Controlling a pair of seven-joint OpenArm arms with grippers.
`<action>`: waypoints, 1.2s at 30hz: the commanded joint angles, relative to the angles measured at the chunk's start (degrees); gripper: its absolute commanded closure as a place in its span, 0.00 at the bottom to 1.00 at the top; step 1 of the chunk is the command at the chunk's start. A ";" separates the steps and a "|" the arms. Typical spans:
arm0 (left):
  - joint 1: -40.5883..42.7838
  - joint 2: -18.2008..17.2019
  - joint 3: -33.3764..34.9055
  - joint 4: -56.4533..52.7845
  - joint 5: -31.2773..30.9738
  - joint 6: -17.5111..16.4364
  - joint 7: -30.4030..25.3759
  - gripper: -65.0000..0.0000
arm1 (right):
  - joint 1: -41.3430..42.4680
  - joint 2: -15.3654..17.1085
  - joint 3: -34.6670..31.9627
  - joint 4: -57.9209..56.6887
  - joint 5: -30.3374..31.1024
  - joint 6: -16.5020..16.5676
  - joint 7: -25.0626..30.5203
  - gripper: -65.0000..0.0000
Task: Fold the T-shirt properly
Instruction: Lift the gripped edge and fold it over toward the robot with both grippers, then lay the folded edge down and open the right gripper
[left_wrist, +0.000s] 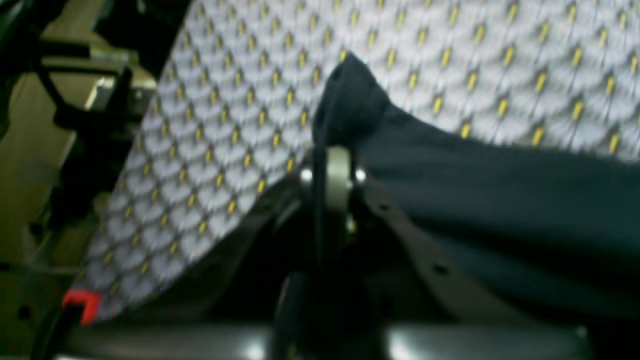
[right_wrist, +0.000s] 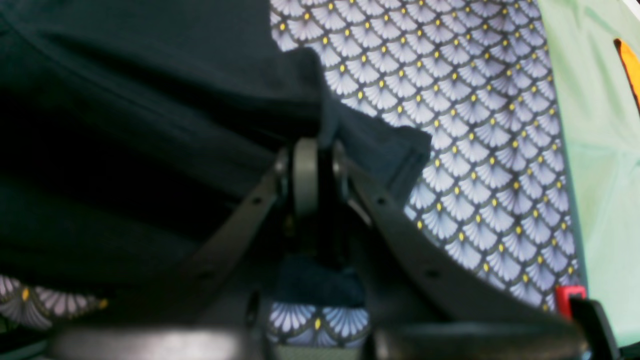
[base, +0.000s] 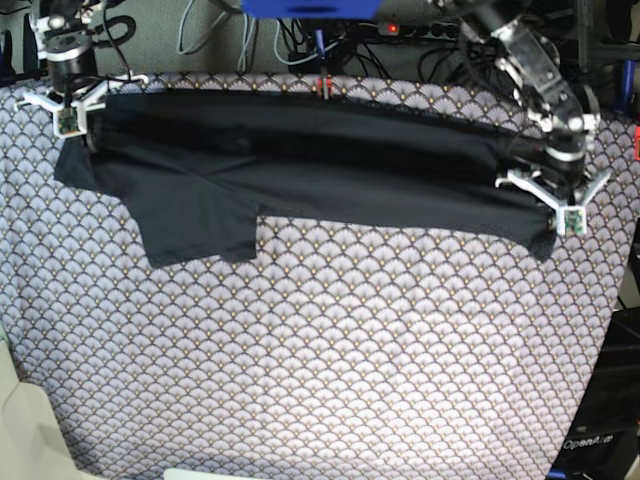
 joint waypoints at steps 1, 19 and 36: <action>-0.43 -0.36 0.03 1.96 -0.73 0.56 -1.68 1.00 | -0.58 0.19 0.32 0.83 0.64 -0.66 1.67 1.00; 4.76 -2.39 -1.64 2.67 -7.77 0.56 -1.68 1.00 | -8.41 -1.21 -0.03 -1.10 0.73 -0.66 7.47 1.00; 4.94 -3.70 -3.13 0.29 -7.86 0.56 -1.68 1.00 | -9.11 -1.13 2.43 -4.18 0.64 -0.66 9.23 1.00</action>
